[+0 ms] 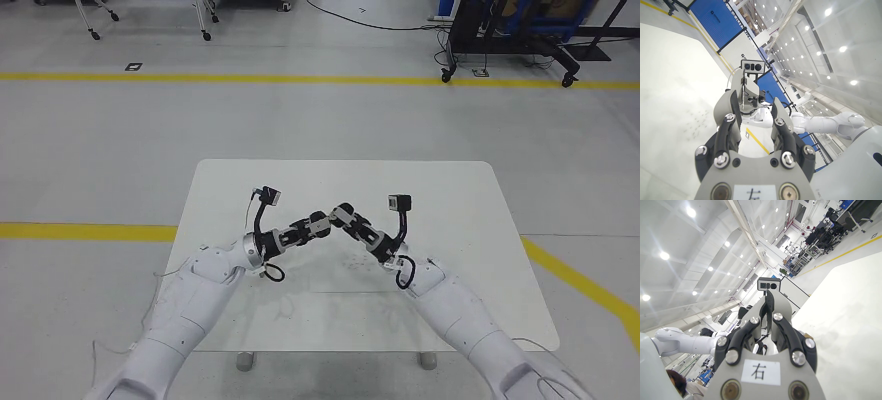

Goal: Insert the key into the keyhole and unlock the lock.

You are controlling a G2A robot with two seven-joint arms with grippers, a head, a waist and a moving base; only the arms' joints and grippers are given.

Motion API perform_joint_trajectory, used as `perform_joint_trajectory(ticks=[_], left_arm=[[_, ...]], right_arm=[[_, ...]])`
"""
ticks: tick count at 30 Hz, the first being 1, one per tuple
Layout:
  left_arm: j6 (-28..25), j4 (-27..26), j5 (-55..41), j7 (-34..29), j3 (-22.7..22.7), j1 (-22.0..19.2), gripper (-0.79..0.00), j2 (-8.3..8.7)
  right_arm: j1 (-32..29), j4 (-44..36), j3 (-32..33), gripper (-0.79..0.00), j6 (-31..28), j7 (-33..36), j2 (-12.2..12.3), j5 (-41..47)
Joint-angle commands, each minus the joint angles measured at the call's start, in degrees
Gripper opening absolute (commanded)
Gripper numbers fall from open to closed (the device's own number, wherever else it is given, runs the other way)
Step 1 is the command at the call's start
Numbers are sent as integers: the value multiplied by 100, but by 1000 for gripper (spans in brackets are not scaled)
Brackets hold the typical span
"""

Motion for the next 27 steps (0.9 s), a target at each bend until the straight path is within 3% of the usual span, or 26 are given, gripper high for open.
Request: perform_joint_trajectory(ticks=[1,3,7,17,19,27], left_arm=[[45,4,16,54,5,-4,-551,-5],[76,15,42,110,-1,-8,-668,-6],[125,24,101,230,-21,-1,-773,-6],[134,15,31,216,-81,2,-785,6],[120,15,31,238,-107,8,-785,12],[208,70,3,355,-184,24,-785,25]], right_arm=[[-24,-11,48,-785,0,36,-13,-41],[-53,-11,107,-785,0,59,-26,-69],[-101,-4,201,-785,0,129,-53,-128],[-180,-80,406,-785,0,310,-126,-144],[-209,-87,435,0,0,381,-140,-78],[-211,-84,439,0,0,401,-142,-65]])
